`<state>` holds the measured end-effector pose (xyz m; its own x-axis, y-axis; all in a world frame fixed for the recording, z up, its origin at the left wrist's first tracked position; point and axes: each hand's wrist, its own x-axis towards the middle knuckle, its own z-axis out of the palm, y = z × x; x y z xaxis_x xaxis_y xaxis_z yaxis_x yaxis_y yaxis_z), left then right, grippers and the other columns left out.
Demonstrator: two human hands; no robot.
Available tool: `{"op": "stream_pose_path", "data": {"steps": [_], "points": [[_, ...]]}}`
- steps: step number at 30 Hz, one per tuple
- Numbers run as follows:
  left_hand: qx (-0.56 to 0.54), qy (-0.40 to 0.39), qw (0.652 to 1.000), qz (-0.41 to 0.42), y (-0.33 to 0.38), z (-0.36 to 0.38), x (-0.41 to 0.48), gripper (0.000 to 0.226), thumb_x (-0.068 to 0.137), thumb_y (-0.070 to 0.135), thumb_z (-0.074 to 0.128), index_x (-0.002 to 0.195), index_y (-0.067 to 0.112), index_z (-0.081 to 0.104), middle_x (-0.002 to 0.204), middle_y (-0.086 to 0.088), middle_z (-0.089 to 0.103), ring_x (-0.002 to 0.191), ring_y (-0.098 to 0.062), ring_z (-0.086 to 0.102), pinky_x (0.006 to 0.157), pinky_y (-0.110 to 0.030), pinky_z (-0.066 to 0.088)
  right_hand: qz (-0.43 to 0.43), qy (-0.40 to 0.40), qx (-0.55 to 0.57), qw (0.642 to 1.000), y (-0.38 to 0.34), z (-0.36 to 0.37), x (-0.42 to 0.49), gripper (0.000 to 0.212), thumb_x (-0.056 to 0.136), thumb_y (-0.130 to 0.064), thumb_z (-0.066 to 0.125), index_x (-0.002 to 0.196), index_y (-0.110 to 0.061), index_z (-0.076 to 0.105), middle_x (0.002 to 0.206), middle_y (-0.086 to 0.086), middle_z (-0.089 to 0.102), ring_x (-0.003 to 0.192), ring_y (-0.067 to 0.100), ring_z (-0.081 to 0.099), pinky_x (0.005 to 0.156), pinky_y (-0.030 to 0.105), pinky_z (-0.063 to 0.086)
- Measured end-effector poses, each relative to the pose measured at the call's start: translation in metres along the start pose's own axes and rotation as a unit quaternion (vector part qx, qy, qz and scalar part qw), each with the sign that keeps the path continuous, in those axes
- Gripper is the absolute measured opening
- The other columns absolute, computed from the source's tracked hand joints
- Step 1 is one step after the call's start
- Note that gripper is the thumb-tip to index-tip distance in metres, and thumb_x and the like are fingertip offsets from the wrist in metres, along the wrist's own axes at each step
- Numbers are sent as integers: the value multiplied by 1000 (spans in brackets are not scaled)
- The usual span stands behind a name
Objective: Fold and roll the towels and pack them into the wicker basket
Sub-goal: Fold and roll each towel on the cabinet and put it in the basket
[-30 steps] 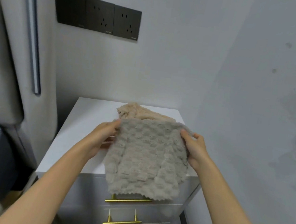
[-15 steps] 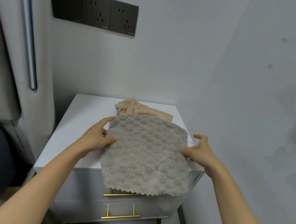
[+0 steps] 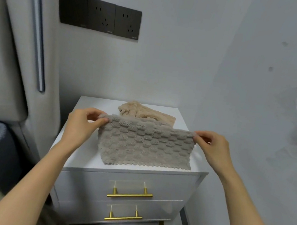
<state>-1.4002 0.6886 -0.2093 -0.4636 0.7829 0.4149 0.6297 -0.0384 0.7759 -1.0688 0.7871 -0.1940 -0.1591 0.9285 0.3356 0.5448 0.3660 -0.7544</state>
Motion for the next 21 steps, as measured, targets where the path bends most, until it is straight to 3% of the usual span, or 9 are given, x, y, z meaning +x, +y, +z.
{"op": "stream_pose_path", "data": {"steps": [2, 4, 6, 9, 12, 15, 18, 21], "points": [[-14, 9, 1000, 8, 4, -2, 2, 5, 87, 20, 67, 87, 14, 67, 96, 8, 63, 86, 3, 57, 76, -8, 43, -15, 36, -5, 999, -5, 0, 2, 13, 94, -17, 58, 89, -20, 70, 93, -6, 62, 80, -6, 57, 67, 5, 41], [-120, -18, 993, 0, 13, -6, 4, 5, 93, 19, 59, 89, 16, 60, 102, 17, 61, 92, 9, 56, 84, -11, 42, -13, 58, 52, 997, -12, -2, 6, 15, 98, -20, 50, 93, -20, 64, 101, -2, 58, 84, -7, 54, 69, 6, 39], [-239, -57, 969, -14, 23, -8, 3, 8, 97, 20, 51, 89, 19, 52, 82, 19, 67, 74, 8, 58, 68, -7, 43, 2, 66, 125, 990, -21, -1, 8, 20, 102, -22, 42, 90, -21, 58, 92, -5, 58, 75, -6, 53, 64, 6, 40], [-282, -52, 956, -53, 27, -4, 4, 10, 99, 29, 48, 90, 25, 47, 64, 7, 62, 56, -7, 54, 46, -20, 40, 12, 90, 135, 987, -29, 5, 11, 20, 104, -24, 36, 94, -16, 51, 85, -8, 53, 74, 2, 49, 60, 11, 40], [-243, -34, 964, -100, 20, 4, 8, 11, 98, 30, 49, 89, 25, 44, 66, -4, 56, 50, -14, 47, 40, -22, 34, 17, 82, 86, 993, -29, 16, 14, 19, 104, -25, 35, 100, -13, 49, 85, -9, 51, 75, 4, 47, 63, 14, 38], [-139, -56, 981, -127, 1, 11, 13, 13, 97, 30, 51, 91, 20, 47, 70, -2, 58, 55, -14, 49, 52, -28, 37, 47, 27, 28, 998, -20, 30, 22, 19, 103, -25, 38, 102, -13, 51, 87, -6, 53, 75, 6, 49, 63, 24, 35], [-4, -73, 990, -117, -21, 19, 21, 19, 96, 34, 52, 96, 16, 51, 68, 3, 54, 59, -13, 45, 54, -29, 32, 76, -10, -19, 997, -4, 51, 30, 22, 101, -24, 41, 106, -9, 57, 98, 0, 57, 89, 15, 52, 73, 26, 34], [24, -70, 991, -110, -40, 26, 30, 16, 95, 36, 53, 95, 19, 51, 78, 1, 61, 73, -20, 55, 59, -30, 36, 94, -3, -24, 995, 8, 69, 38, 17, 99, -22, 46, 101, -12, 60, 99, 2, 61, 90, 18, 56, 74, 26, 36]]}}
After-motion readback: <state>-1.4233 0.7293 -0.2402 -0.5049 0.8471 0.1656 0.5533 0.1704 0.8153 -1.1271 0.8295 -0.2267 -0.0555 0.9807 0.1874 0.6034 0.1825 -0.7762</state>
